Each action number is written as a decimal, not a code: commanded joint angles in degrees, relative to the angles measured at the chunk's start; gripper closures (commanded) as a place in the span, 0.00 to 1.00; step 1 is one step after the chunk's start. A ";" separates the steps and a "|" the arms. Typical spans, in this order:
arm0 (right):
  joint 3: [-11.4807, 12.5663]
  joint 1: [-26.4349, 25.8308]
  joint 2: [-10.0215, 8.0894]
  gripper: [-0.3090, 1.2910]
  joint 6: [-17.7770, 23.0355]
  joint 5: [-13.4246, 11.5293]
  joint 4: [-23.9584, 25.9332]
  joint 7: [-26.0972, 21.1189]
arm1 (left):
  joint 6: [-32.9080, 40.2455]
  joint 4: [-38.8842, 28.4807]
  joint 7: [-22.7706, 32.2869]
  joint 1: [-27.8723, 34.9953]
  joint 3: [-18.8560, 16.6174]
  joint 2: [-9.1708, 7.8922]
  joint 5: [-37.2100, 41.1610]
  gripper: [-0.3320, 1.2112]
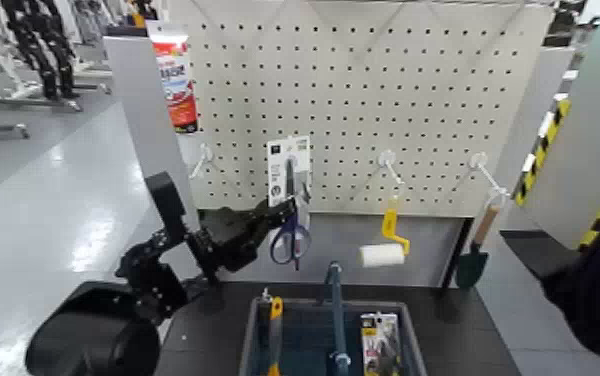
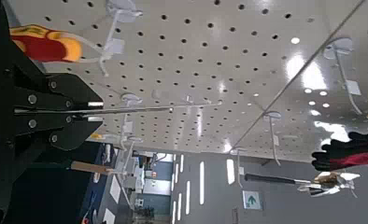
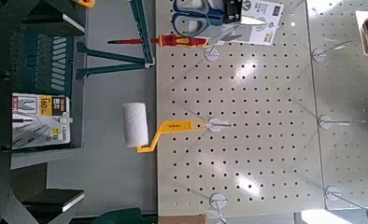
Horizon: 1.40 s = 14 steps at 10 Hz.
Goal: Put the blue scissors into the crate.
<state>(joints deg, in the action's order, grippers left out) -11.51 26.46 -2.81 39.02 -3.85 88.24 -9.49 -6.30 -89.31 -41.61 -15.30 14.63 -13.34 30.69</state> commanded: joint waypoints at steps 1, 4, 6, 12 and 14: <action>0.00 0.00 0.00 0.25 0.09 -0.02 0.00 0.00 | -1.35 0.72 0.13 2.90 -0.21 0.16 0.69 0.97; 0.00 0.00 0.00 0.25 0.18 -0.02 0.00 0.00 | -2.58 3.09 -0.22 4.49 0.58 0.16 1.57 0.97; -0.09 -0.09 0.09 0.25 0.18 -0.02 -0.18 0.09 | -2.85 7.58 -2.42 3.34 4.10 0.25 3.24 0.97; -0.09 -0.09 0.09 0.25 0.35 -0.02 -0.18 0.09 | -1.97 12.06 -2.86 3.26 6.91 0.60 3.68 0.97; 0.00 0.00 0.00 0.25 0.35 0.07 -0.18 0.09 | -2.41 12.15 -2.77 3.43 7.00 0.60 3.24 0.97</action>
<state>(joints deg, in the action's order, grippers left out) -11.53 26.44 -2.73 39.37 -3.84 88.07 -9.41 -8.53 -77.19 -44.32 -11.94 21.62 -12.75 34.06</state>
